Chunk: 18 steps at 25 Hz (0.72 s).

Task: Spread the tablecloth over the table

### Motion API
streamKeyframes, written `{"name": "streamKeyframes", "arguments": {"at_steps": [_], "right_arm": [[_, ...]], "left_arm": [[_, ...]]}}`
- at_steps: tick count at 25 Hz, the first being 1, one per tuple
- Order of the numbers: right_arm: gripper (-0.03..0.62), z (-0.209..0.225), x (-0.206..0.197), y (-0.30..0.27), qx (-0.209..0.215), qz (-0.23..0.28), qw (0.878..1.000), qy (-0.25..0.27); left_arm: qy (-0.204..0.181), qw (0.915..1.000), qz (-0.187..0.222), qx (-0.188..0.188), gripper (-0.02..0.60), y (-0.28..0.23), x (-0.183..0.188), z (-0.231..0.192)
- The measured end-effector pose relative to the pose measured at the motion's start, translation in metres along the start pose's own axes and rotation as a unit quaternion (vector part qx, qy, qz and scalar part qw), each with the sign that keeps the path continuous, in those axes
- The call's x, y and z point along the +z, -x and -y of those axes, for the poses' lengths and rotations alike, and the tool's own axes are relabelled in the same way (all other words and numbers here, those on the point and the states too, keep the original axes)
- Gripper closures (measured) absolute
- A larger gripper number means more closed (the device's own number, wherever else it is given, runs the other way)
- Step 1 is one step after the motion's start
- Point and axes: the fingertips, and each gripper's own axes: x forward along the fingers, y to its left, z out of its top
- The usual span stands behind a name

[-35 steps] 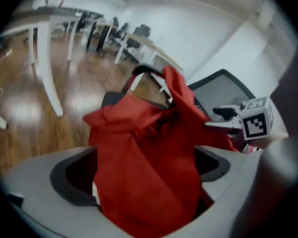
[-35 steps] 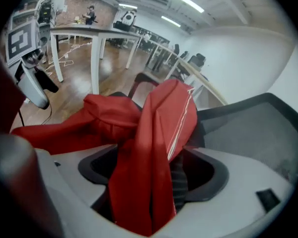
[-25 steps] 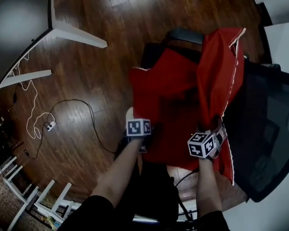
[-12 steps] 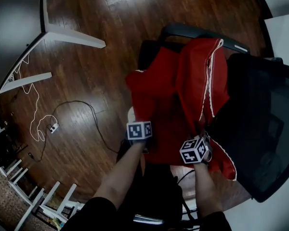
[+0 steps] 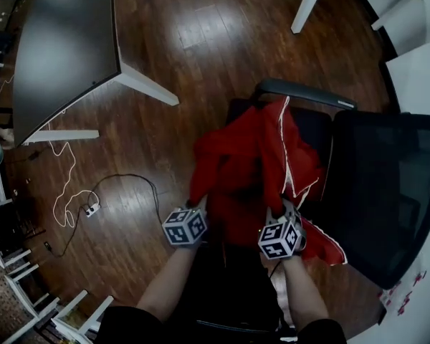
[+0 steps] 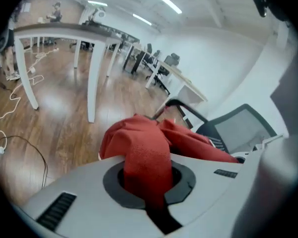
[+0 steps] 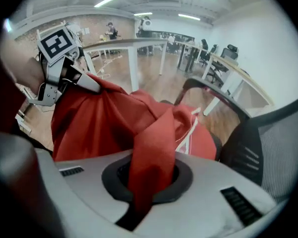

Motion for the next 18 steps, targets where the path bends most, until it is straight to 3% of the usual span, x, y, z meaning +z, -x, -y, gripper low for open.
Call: {"name": "streamKeyframes", "arguments": {"at_steps": [4, 9, 12, 18], "right_arm": [[0.583, -0.027, 0.07, 0.029, 0.028, 0.079, 0.996, 0.002], [0.583, -0.068, 0.134, 0.061, 0.072, 0.157, 0.985, -0.015], [0.583, -0.096, 0.174, 0.091, 0.093, 0.209, 0.973, -0.024], [0.583, -0.147, 0.294, 0.167, 0.105, 0.323, 0.941, 0.003]], "left_arm": [[0.004, 0.9947, 0.096, 0.036, 0.575, 0.08, 0.058, -0.019], [0.014, 0.9824, 0.177, 0.058, 0.575, 0.18, 0.101, -0.059], [0.005, 0.9724, 0.223, 0.067, 0.575, 0.241, 0.123, -0.086], [-0.008, 0.945, 0.316, 0.083, 0.574, 0.369, 0.192, -0.139]]}}
